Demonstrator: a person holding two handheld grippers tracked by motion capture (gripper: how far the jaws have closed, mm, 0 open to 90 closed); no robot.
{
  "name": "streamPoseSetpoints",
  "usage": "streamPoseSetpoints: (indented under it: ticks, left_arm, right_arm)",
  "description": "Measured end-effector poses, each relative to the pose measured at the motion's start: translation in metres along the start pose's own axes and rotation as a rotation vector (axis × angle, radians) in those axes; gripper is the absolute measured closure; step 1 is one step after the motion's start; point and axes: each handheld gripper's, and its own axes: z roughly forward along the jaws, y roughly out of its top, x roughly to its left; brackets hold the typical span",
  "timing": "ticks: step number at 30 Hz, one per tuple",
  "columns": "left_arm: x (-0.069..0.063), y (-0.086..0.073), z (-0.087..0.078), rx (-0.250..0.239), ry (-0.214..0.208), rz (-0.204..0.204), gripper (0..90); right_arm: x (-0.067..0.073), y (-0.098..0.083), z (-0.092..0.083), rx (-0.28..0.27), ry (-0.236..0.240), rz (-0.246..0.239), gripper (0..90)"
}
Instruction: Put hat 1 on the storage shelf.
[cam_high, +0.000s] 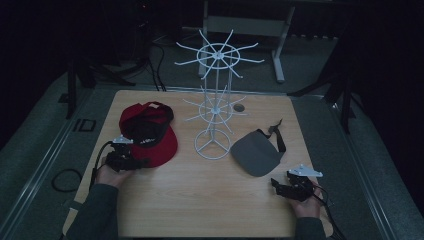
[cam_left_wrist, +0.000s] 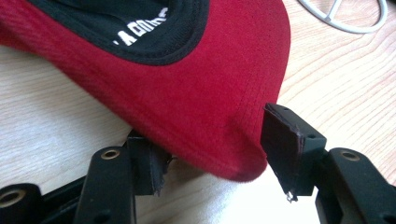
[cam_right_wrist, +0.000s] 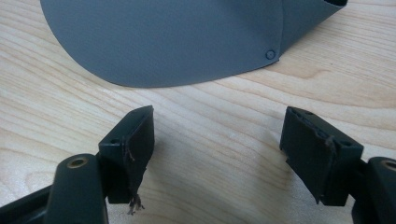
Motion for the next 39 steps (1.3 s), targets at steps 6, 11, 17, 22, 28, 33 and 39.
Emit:
streamPoseSetpoints:
  ticks: [6,11,17,22,28,33,39]
  left_arm:
    - [0.000,0.001,0.007,0.021,-0.003,0.010,46.9]
    - [0.002,0.002,0.009,0.027,-0.024,-0.001,50.2]
    - [0.002,0.002,0.009,0.034,-0.043,-0.004,61.7]
    - [-0.003,0.002,0.006,0.015,-0.052,0.021,72.9]
    - [-0.009,0.001,0.001,-0.007,-0.049,0.068,84.9]
    - [-0.012,-0.001,0.000,-0.028,-0.035,0.077,85.7]
    - [-0.012,0.000,-0.003,-0.044,-0.014,0.073,86.0]
  right_arm:
    - [0.000,0.000,0.000,0.000,0.000,0.000,26.2]
    - [0.000,0.000,0.000,0.000,0.000,0.000,26.1]
    - [0.000,0.000,0.000,0.000,0.000,0.000,26.1]
    - [0.000,0.000,0.000,0.000,0.000,0.000,26.1]
    - [0.000,0.000,0.000,0.000,0.000,0.001,26.1]
    - [0.000,0.000,0.000,0.000,0.000,0.000,26.1]
    - [0.000,0.000,0.000,0.000,0.000,0.000,26.1]
